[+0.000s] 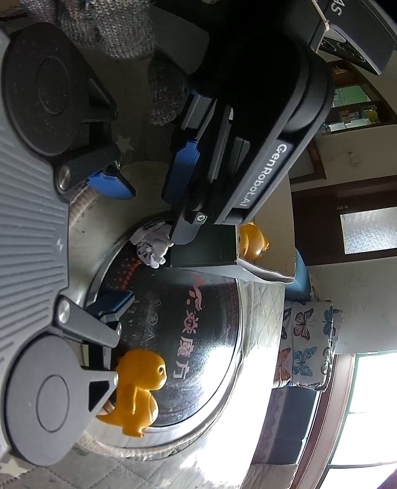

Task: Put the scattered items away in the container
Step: 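Close the right gripper on the white figurine, then lift the white figurine over the box rim with the right gripper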

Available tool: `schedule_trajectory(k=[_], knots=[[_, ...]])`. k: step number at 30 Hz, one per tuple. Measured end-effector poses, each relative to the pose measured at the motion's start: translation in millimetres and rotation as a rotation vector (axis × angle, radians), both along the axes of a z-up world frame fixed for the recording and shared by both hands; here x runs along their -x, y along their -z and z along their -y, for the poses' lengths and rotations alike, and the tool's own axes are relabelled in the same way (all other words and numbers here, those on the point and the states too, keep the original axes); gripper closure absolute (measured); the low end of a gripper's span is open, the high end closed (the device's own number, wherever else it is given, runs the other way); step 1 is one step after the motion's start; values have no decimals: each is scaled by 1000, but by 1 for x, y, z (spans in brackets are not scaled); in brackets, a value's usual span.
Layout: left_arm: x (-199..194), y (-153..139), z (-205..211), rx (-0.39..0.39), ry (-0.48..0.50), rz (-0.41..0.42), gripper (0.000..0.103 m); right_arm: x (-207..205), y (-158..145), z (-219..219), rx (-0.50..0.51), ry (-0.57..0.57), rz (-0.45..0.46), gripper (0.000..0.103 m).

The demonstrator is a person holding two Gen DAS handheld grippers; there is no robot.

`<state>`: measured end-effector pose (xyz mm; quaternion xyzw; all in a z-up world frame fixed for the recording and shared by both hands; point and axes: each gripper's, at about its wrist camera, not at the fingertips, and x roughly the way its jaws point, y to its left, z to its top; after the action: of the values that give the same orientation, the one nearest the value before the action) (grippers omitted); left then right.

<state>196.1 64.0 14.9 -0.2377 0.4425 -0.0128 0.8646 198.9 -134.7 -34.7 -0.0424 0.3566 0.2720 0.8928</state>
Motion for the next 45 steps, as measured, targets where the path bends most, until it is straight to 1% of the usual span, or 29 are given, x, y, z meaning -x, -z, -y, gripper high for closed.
schedule_trajectory(k=[7, 9, 13, 15, 17, 23, 24, 26, 31, 33, 34, 35, 36, 39, 45], knots=[[-5, 4, -3, 28, -19, -6, 65, -10, 2, -5, -10, -7, -2, 41], [-6, 5, -3, 35, -23, -6, 65, -11, 2, -6, -12, -11, 1, 47], [-8, 6, -4, 45, -28, -6, 65, -13, 2, -8, -5, -17, 11, 54], [-9, 7, -4, 48, -31, -9, 65, -13, 2, -8, -6, -18, 12, 65], [-11, 8, -4, 50, -35, -15, 65, -14, 2, -9, -8, -22, 14, 71], [-12, 10, -4, 60, -29, -22, 66, -11, 2, -9, -3, -22, 18, 74], [-11, 11, -4, 63, -27, -22, 67, -10, 1, -9, -3, -23, 19, 78], [-11, 11, -4, 68, -21, -24, 67, -8, 1, -8, -3, -27, 17, 83], [-9, 11, -6, 79, -23, -28, 67, -2, -1, -8, 7, -31, 20, 84], [-9, 10, -8, 79, -28, -25, 67, -3, -1, -8, 9, -31, 19, 82], [-9, 10, -9, 80, -31, -23, 67, -3, -1, -7, 10, -30, 21, 81], [-9, 9, -10, 80, -35, -23, 67, -3, -2, -7, 13, -28, 24, 73], [-9, 9, -11, 81, -39, -22, 67, -4, -2, -7, 18, -24, 30, 69], [-11, 9, -11, 82, -40, -23, 67, -5, -2, -8, 22, -20, 37, 66], [-17, 11, -7, 85, -30, -31, 66, -10, -1, -10, 22, -19, 38, 66]])
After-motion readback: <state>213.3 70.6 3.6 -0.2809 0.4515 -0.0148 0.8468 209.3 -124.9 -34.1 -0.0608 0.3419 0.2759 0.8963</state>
